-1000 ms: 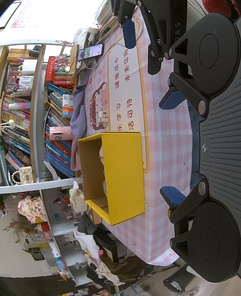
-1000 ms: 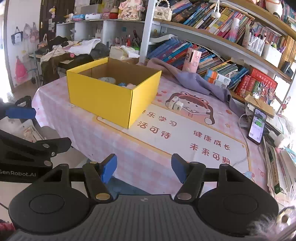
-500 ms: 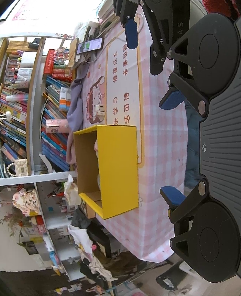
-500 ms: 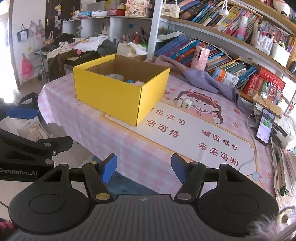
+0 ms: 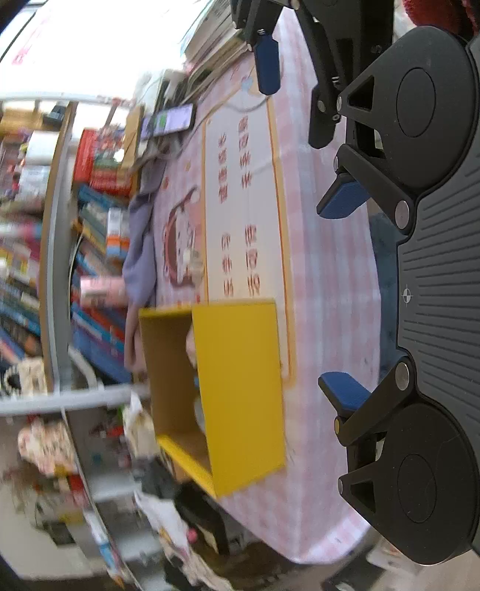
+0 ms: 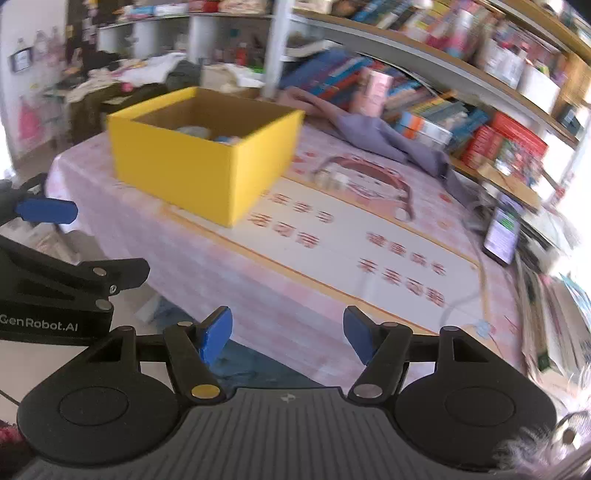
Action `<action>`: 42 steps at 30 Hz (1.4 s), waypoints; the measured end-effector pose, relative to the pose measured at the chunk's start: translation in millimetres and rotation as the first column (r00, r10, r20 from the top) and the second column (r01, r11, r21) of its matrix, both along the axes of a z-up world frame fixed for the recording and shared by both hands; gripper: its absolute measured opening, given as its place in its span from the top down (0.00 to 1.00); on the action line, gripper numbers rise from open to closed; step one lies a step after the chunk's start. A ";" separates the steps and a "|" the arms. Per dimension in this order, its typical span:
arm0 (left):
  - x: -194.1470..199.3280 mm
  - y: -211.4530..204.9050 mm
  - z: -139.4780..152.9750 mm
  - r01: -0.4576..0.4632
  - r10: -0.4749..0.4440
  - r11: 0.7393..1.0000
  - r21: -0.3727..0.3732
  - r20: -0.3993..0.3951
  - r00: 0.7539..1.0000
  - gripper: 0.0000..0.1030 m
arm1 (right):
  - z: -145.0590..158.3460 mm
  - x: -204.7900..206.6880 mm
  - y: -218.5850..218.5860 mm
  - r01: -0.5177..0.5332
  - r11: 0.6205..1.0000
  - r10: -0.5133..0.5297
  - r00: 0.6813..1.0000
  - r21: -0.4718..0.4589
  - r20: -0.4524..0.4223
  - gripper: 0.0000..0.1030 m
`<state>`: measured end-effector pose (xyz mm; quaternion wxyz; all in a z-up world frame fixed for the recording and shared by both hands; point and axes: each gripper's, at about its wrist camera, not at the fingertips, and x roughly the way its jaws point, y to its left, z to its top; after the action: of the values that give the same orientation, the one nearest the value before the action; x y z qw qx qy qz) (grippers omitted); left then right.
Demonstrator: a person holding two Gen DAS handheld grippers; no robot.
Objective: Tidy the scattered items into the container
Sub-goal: 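Move both tools toward the white charger and small white box on the mat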
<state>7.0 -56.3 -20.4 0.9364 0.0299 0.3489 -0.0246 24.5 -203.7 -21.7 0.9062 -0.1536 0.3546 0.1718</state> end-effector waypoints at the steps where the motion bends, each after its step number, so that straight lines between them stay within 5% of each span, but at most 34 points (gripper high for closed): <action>1: 3.7 -5.1 -0.2 0.021 -0.021 1.000 0.002 -0.002 1.000 0.11 | 0.0 1.6 -6.5 0.024 1.000 -0.024 1.000 0.001 -0.003 0.36; 17: 55.7 -68.0 -11.3 0.232 -0.231 0.971 0.060 -0.035 0.972 0.11 | -6.0 40.4 -71.8 0.231 0.972 -0.230 0.973 0.038 -0.035 0.36; 42: 178.1 -97.5 -16.9 0.148 -0.147 0.987 0.060 -0.012 0.989 0.13 | -4.8 182.5 -106.0 0.163 0.978 -0.156 0.986 0.133 -0.060 0.59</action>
<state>185.0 -153.8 -37.3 0.9293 0.0839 0.3498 -0.0835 207.1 -309.6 -26.5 0.9165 -0.0574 0.3752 0.1264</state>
